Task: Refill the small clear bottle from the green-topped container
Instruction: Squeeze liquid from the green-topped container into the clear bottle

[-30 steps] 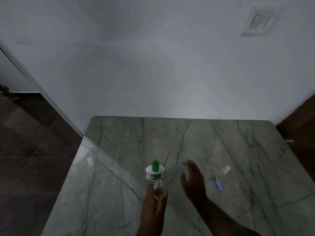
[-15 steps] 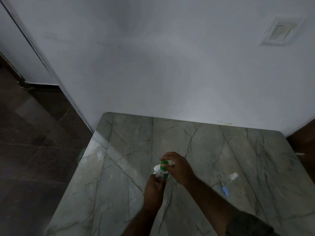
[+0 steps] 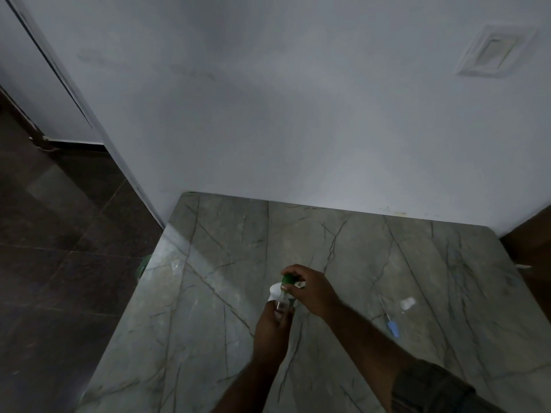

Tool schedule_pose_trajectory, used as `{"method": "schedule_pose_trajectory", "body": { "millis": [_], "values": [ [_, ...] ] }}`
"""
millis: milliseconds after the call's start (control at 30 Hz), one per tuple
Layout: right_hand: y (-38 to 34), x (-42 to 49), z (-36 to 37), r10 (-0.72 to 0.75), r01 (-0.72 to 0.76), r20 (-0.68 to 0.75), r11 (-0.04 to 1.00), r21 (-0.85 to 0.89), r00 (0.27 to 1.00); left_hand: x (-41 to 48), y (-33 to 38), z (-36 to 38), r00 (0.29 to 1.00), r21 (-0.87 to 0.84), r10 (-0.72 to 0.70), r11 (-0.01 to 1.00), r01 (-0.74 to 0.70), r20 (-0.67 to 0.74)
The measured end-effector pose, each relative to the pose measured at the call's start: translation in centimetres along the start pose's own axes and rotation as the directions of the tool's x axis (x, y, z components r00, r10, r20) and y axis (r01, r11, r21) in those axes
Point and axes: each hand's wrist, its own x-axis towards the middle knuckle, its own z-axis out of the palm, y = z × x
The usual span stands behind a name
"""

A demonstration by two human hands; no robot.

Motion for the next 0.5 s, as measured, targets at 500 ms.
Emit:
{"method": "schedule_pose_trajectory", "body": {
  "millis": [500],
  "values": [
    [0.45, -0.03, -0.19, 0.155, -0.161, 0.054, 0.977, 0.139, 0.986, 0.46, -0.17, -0.56, 1.0, -0.019, 0.006, 1.0, -0.005, 0.03]
  ]
}}
